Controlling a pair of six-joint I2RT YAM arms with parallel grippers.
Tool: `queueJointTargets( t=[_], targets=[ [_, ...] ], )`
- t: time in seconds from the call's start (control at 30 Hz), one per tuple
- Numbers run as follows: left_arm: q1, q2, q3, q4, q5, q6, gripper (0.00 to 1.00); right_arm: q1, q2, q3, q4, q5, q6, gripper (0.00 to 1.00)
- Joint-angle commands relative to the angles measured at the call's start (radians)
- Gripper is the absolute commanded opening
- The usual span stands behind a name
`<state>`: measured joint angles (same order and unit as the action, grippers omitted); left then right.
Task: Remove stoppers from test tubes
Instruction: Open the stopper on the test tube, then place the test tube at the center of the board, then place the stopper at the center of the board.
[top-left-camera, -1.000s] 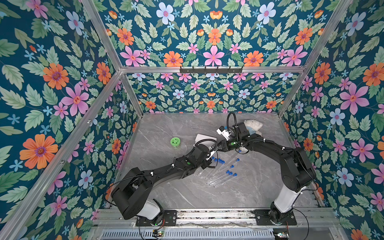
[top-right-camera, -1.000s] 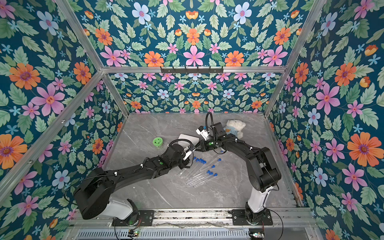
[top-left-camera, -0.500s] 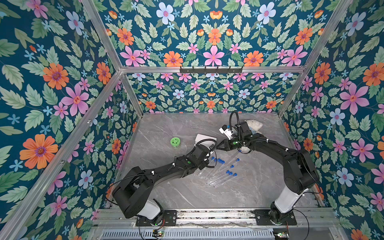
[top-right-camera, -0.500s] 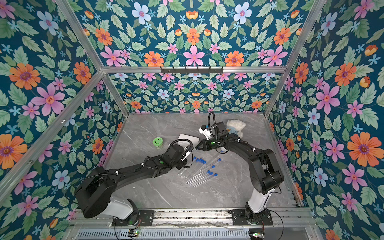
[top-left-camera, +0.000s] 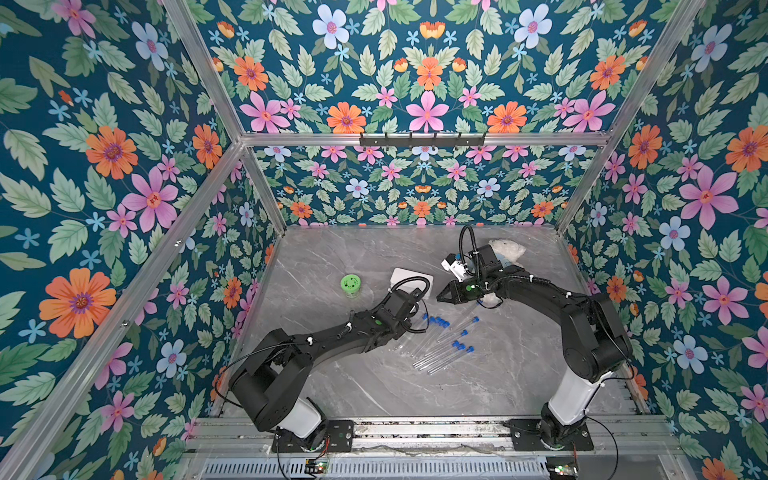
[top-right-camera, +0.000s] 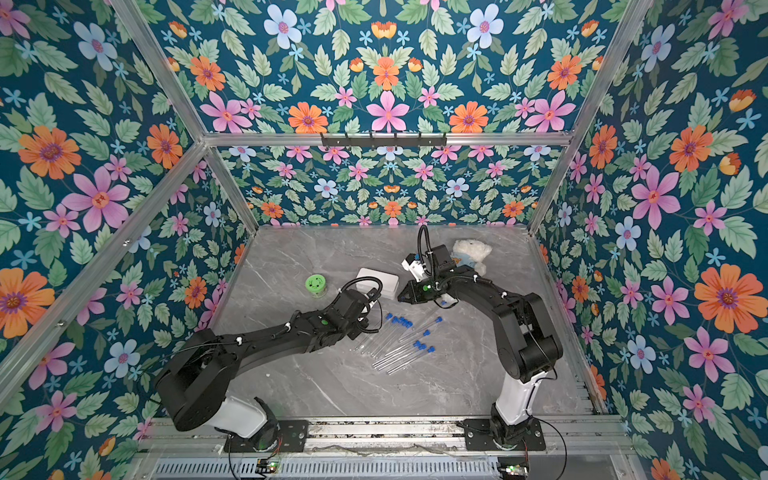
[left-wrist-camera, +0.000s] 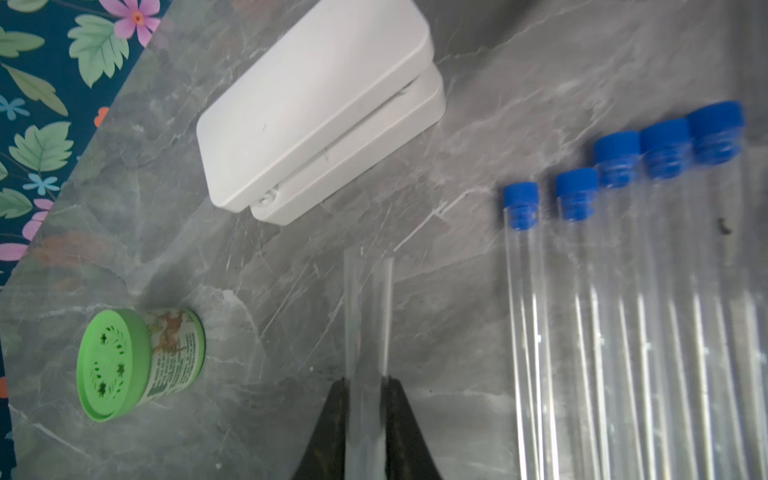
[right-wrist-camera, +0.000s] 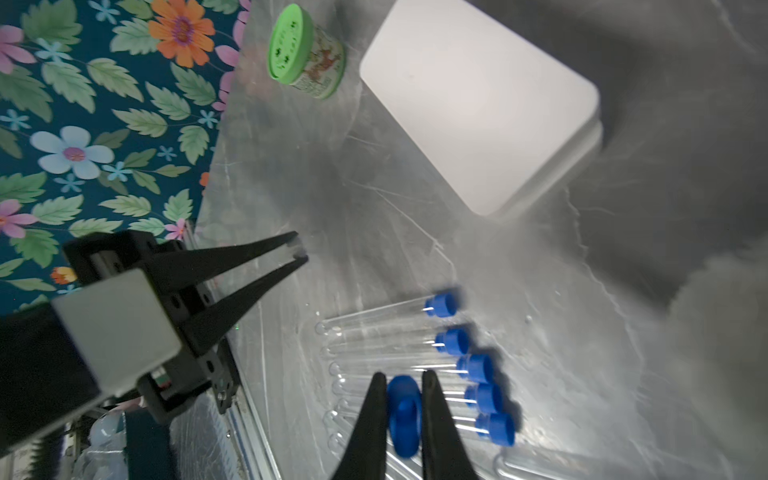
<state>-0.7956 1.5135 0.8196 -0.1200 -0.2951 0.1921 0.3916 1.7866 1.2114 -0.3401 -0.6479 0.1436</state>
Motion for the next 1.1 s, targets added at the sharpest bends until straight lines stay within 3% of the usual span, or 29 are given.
queueJointTargets(
  t=[0.0,0.3,1.07],
  targets=[
    [0.031,-0.014,-0.002,-0.01,0.042,-0.054,0.0,0.001,0.015,0.012,-0.055,0.099,-0.046,0.0],
    [0.1,0.041,0.03,-0.064,0.098,-0.101,0.0,0.009,0.083,0.043,-0.103,0.231,-0.073,0.0],
    [0.145,0.167,0.067,-0.119,0.127,-0.134,0.0,0.073,0.196,0.126,-0.203,0.476,-0.119,0.22]
  ],
)
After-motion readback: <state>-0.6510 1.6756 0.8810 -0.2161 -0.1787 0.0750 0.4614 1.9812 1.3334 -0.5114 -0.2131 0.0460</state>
